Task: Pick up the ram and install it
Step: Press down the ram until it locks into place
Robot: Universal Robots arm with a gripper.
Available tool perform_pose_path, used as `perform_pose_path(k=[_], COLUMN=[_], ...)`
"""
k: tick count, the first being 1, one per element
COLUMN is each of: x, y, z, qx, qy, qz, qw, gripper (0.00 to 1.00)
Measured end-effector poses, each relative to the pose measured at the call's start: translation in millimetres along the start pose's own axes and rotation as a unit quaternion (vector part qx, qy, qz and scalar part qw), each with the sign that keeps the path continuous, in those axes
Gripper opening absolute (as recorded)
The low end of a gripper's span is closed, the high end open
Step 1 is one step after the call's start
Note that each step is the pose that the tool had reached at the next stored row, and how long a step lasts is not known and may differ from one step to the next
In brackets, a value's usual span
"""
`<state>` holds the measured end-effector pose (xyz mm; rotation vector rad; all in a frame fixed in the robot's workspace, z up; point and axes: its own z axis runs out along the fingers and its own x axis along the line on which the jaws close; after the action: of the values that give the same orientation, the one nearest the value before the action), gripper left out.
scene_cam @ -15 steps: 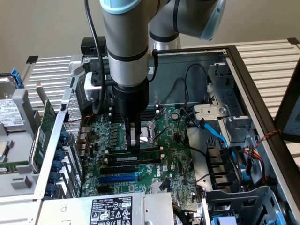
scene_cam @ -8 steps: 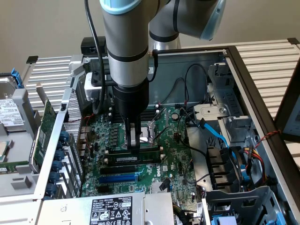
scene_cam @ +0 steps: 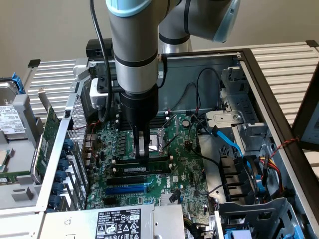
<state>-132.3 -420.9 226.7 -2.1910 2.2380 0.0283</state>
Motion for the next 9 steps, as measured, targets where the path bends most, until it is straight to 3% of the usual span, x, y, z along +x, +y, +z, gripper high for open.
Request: perform_pose_path(k=[9], x=[-0.3], y=[0.1], z=[-16.4], qx=[-0.0001], qy=[0.0001], qz=[0.0], qw=[1.0], gripper=[0.1])
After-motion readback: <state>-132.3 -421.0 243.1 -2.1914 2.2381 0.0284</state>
